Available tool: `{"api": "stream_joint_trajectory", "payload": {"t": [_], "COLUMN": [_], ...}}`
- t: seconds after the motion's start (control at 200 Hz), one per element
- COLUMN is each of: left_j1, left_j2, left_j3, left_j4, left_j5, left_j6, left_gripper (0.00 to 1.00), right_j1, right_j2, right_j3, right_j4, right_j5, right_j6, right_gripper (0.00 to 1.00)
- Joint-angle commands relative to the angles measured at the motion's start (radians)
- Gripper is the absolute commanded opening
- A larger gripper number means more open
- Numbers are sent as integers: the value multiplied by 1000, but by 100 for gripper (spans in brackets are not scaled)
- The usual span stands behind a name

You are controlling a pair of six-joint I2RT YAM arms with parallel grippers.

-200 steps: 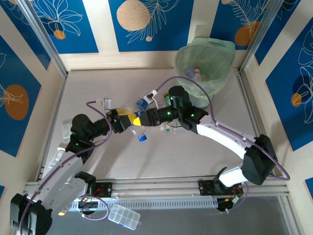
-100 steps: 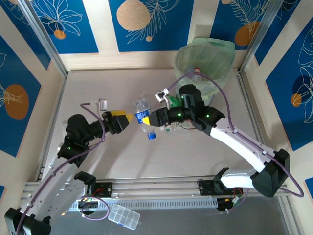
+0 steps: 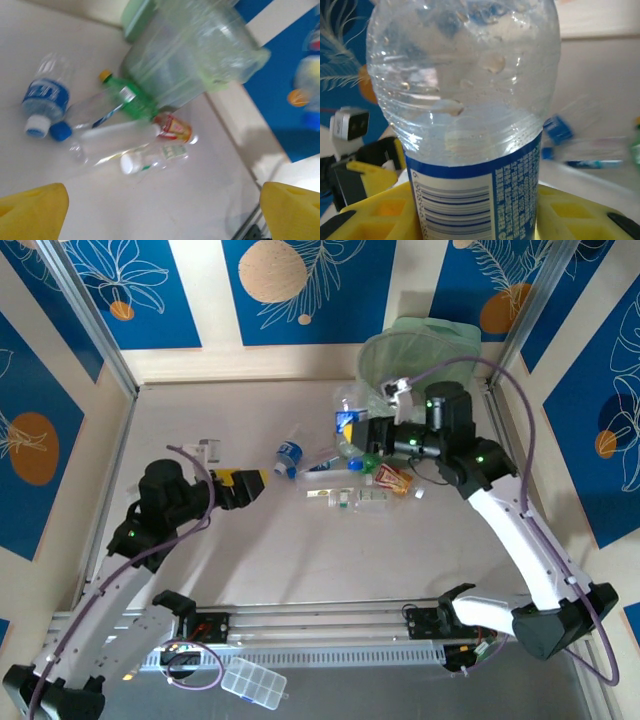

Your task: Put the plastic bottles in the bin

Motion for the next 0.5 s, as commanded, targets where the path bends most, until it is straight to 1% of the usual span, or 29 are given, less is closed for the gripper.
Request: {"api": "stream_joint_trajectory", "payload": {"t": [0.0, 0.175, 0.255, 0.345, 0.405, 0.495], "left_j1": [-5, -5, -5, -5, -6, -5], "left_j2": [30, 61, 63, 52, 56, 65], "left_j3": [38, 46, 32, -3, -1, 3], "left_j4": [-158, -218, -228, -212, -210, -211], "left_j5": [-61, -81, -102, -126, -118, -117], "left_j6": [62, 131, 168, 195, 196, 202], "left_gripper": [97, 97, 98, 98, 98, 97], "right_j1": [-59, -152, -189, -208, -218, -244], "right_j2": [23, 130, 192, 265, 318, 406], "right_j3": [102, 275, 349, 426, 477, 560], "right_j4": [-111, -203, -230, -255, -268, -300], "right_j5": [144, 291, 313, 361, 400, 411], "right_j6": [-83, -117, -126, -141, -148, -134], "right_gripper": [44, 44, 44, 44, 45, 45]}}
